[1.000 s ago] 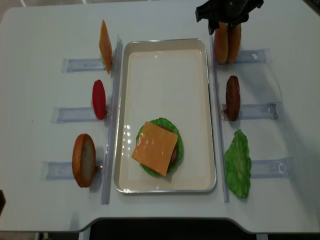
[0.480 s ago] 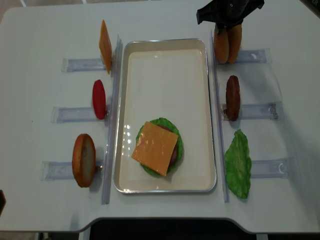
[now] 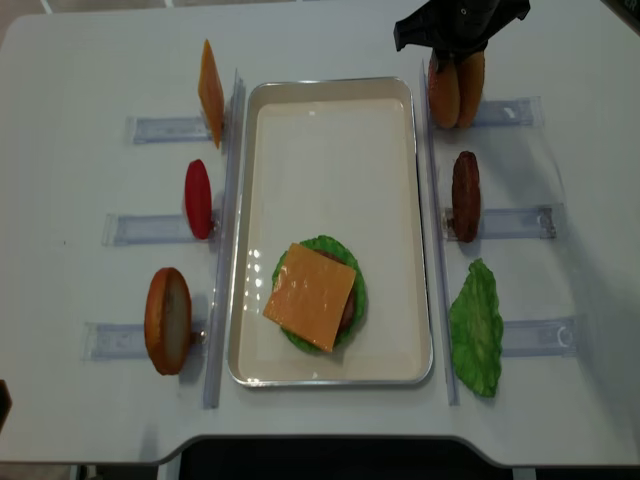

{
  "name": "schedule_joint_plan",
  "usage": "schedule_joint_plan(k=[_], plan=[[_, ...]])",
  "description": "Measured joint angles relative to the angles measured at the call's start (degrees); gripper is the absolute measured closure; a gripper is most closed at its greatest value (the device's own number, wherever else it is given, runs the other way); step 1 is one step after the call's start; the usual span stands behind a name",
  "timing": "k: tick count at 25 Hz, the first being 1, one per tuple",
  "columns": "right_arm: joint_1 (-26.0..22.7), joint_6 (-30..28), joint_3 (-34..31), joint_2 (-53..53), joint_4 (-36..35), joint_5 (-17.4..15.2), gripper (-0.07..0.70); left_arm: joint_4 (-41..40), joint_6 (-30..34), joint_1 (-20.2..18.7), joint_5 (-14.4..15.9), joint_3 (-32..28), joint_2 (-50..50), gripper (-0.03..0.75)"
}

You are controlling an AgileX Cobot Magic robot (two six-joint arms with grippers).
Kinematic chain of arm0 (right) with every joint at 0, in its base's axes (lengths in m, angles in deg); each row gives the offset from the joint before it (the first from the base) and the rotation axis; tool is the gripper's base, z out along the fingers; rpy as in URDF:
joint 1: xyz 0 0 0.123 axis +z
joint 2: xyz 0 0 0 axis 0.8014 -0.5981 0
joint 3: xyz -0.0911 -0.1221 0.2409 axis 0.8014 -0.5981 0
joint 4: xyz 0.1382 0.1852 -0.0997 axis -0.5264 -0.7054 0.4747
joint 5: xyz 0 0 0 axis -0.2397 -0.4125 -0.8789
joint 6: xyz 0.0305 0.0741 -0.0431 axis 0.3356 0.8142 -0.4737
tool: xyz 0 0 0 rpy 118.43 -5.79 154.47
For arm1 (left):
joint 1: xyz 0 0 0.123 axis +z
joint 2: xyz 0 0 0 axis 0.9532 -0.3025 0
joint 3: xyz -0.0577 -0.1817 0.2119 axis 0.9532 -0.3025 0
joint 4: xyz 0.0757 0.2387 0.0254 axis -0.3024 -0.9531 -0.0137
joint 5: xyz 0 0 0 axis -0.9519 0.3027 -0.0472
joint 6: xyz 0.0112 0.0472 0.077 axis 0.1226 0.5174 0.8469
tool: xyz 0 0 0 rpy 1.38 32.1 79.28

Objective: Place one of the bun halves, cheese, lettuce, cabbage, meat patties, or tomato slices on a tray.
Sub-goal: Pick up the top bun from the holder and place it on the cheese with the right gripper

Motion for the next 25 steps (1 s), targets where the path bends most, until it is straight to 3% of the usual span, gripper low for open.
schedule_joint_plan(k=[6,17,25], plan=[[0.0,0.0,0.2,1.3,0.0,-2.0,0.490,0.0,0.0,0.0,0.0,0.0,0.0,0.722],[0.0,0.0,8.4,1.6,0.0,-10.6,0.503,0.0,0.0,0.0,0.0,0.0,0.0,0.722],[0.0,0.0,13.9,2.3,-0.8,-11.4,0.513,0.0,0.0,0.0,0.0,0.0,0.0,0.722]])
